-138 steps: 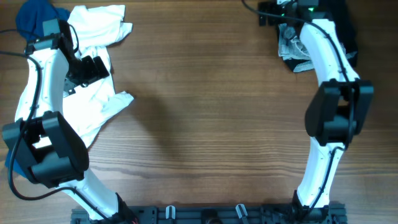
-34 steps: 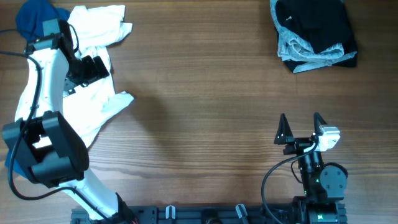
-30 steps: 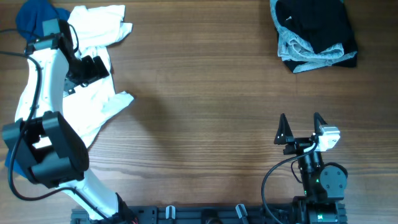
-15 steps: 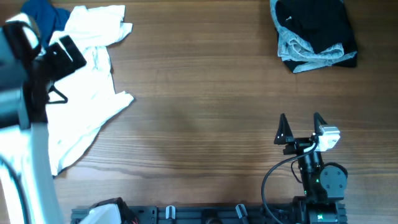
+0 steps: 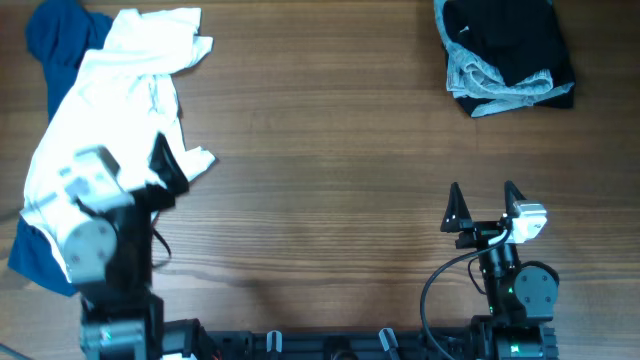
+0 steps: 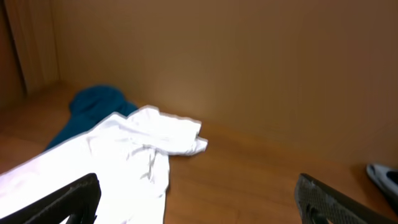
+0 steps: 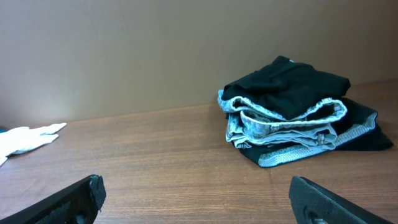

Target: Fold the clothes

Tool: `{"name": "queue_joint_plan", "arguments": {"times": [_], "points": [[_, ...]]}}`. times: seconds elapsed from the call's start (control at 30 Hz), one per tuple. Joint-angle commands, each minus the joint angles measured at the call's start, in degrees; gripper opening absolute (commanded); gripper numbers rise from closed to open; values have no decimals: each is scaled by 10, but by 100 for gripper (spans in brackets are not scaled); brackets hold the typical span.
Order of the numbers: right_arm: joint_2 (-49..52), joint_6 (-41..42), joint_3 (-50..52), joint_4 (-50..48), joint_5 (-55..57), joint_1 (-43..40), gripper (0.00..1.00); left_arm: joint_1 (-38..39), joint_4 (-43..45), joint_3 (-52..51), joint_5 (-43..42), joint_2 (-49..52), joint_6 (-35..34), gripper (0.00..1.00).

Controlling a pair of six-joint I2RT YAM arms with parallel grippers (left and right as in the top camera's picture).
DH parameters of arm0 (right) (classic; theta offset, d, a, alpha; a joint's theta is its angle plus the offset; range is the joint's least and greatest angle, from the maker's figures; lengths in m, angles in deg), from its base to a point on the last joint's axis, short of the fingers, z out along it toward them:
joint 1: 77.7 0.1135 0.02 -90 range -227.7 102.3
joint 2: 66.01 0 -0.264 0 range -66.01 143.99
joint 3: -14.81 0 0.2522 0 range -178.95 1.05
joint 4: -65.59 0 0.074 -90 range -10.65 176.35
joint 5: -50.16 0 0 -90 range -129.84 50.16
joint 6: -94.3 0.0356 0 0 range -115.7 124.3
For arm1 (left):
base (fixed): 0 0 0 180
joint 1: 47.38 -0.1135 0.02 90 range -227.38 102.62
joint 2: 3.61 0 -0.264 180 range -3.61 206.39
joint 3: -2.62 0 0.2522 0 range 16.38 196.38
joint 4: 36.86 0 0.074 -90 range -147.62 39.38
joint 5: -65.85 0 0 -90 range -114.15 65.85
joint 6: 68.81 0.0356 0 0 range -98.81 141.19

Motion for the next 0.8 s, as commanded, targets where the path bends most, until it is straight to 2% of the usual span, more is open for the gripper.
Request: {"name": "queue_joint_plan", "arguments": {"times": [0.0,0.43,0.77], "points": [[-5,-7,1,-2,6,3,100,3,42,-94,1,-91,7,100],[-5,-7,1,-2,7,3,100,3,82,-233,1,-257,7,100],[-5,-7,1,-2,6,3,100,3,83,-253,-9,-282,7,100]]}}
